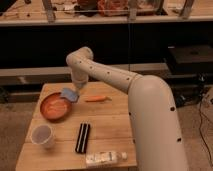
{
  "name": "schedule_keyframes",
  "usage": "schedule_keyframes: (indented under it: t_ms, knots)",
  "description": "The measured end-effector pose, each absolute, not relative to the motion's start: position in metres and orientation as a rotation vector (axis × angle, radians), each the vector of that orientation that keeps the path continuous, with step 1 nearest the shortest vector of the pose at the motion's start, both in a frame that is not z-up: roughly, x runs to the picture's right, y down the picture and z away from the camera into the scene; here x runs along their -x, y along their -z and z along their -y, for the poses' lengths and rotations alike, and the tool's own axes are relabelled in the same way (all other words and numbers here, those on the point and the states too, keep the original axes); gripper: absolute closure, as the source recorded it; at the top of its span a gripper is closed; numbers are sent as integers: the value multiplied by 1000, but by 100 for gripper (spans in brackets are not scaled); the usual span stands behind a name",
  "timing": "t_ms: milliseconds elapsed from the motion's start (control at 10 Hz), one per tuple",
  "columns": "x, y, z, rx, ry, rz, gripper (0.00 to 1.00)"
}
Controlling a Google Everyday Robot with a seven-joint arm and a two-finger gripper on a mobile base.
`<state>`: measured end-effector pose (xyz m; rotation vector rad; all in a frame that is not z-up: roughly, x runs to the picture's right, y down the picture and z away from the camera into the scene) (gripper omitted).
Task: Place the white sponge in the ceramic bowl
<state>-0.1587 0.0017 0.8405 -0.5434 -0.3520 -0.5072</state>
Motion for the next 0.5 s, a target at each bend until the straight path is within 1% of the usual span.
schedule_keyframes:
  t_ms: [500]
  knots:
    - [179, -837, 6, 530, 545, 359, 100]
